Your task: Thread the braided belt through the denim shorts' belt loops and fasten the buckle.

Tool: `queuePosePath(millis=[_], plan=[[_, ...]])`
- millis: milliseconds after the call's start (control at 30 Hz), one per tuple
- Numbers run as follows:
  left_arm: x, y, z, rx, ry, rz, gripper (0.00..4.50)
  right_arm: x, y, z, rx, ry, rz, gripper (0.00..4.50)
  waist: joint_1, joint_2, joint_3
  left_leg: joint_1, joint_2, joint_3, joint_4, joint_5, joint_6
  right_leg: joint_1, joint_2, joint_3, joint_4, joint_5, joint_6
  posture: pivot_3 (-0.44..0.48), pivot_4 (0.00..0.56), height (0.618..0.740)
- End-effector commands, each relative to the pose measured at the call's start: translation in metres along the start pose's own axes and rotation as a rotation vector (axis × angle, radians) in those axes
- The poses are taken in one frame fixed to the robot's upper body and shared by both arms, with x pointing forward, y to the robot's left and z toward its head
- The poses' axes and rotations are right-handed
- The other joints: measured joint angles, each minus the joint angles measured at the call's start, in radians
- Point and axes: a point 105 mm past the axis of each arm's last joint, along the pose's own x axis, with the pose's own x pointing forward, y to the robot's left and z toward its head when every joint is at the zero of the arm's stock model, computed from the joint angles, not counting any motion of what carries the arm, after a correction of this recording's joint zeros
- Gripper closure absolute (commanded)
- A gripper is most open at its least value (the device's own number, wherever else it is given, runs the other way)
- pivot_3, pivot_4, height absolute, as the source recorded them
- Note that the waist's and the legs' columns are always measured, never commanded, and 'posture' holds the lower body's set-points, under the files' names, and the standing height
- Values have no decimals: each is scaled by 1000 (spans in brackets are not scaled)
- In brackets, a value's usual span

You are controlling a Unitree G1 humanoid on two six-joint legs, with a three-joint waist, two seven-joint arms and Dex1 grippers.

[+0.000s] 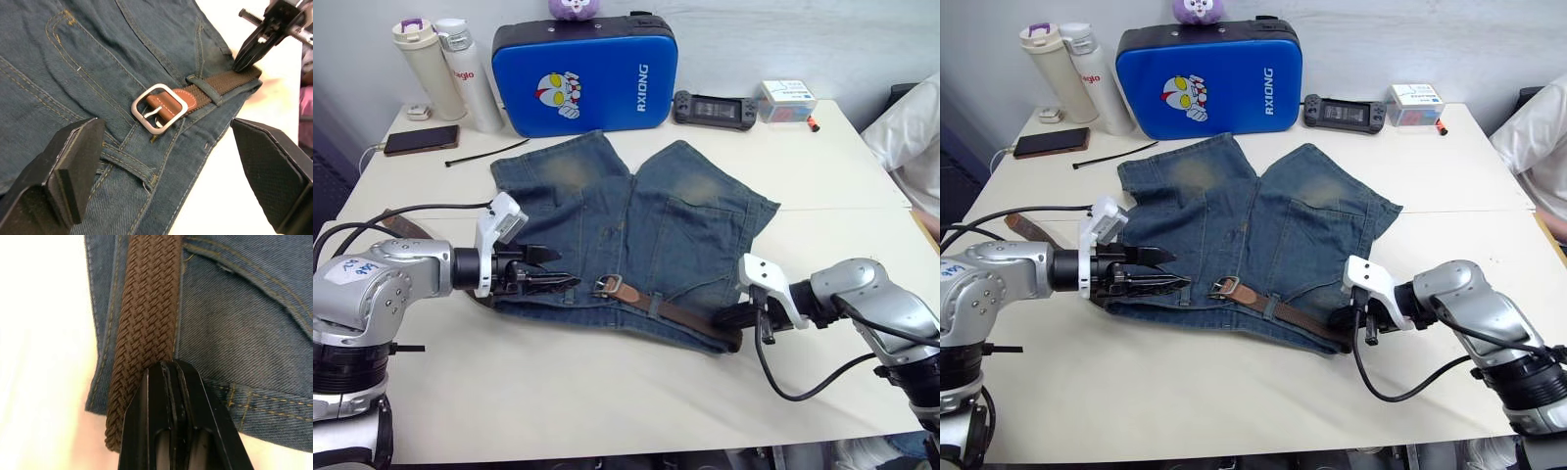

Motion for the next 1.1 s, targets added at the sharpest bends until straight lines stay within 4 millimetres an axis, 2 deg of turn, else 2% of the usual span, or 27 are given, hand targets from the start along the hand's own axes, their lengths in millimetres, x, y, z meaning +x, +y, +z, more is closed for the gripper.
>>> queuePosePath(millis=[33, 133, 200, 267, 333, 433, 500, 567, 800, 1000, 1100], plan=[[-23, 6, 19, -53, -148, 79, 0, -27, 6, 56, -157, -146, 52, 4480, 0, 4, 4, 0, 0, 0, 0, 0, 0, 0, 0, 0, 0, 0, 0, 0, 150, 725], [-43, 17, 26, -186, -269, 165, 0, -35, 12, 91, -250, -215, 99, 4480, 1, 5, 5, 0, 0, -1, 0, 0, 0, 0, 0, 0, 0, 0, 0, 0, 150, 725], [-57, 32, 13, -276, -240, 319, 0, -34, 16, 104, -303, -228, 128, 4480, 1, 3, 6, 0, 0, -2, 0, 0, 0, 0, 0, -1, 1, 0, 0, 0, 150, 725], [-70, 47, 0, -291, -212, 512, 0, -31, 21, 111, -339, -226, 168, 4480, 1, 0, 7, 0, 0, -2, 0, 0, 0, 0, 0, -1, 1, 0, 0, 0, 150, 725], [-82, 58, -9, -344, -218, 611, 0, -28, 26, 116, -368, -230, 204, 4480, 2, -1, 7, 0, -1, -1, 0, 0, 0, 0, 0, -1, 1, 0, 0, 0, 150, 725], [-112, 90, -21, -543, -351, 841, 0, -24, 31, 125, -395, -261, 256, 4480, 7, -3, 9, -1, -1, -2, 0, 0, 0, 0, -1, -1, 1, 0, 0, 0, 150, 725], [-123, 102, -26, -599, -362, 988, 0, -22, 32, 129, -398, -276, 268, 4480, 7, -5, 9, -1, -1, -2, 1, 0, 0, 0, -1, -2, 2, 0, 0, 0, 150, 725], [-126, 111, -28, -608, -340, 1112, 0, -21, 31, 134, -399, -290, 274, 4480, 7, -7, 9, -1, -2, -3, 1, 0, 0, 0, -1, -2, 2, 0, 0, 0, 150, 725], [-128, 135, -19, -640, -328, 1306, 0, -23, 24, 146, -365, -332, 212, 4480, 4, -9, 10, -1, -2, -2, 0, -1, -2, -1, -1, -2, 3, 0, 1, 0, 150, 725], [-125, 157, -20, -669, -245, 1463, 0, -22, 23, 141, -383, -330, 121, 4480, 5, -9, 10, -1, -1, -1, 0, -1, -2, -2, -1, -2, 3, 0, 1, 0, 150, 725], [-122, 171, -17, -649, -258, 1518, 0, -21, 22, 141, -381, -334, 98, 4480, 6, -9, 10, -1, -1, -1, 0, -1, -2, -2, -1, -3, 3, 0, 1, 0, 150, 725]])
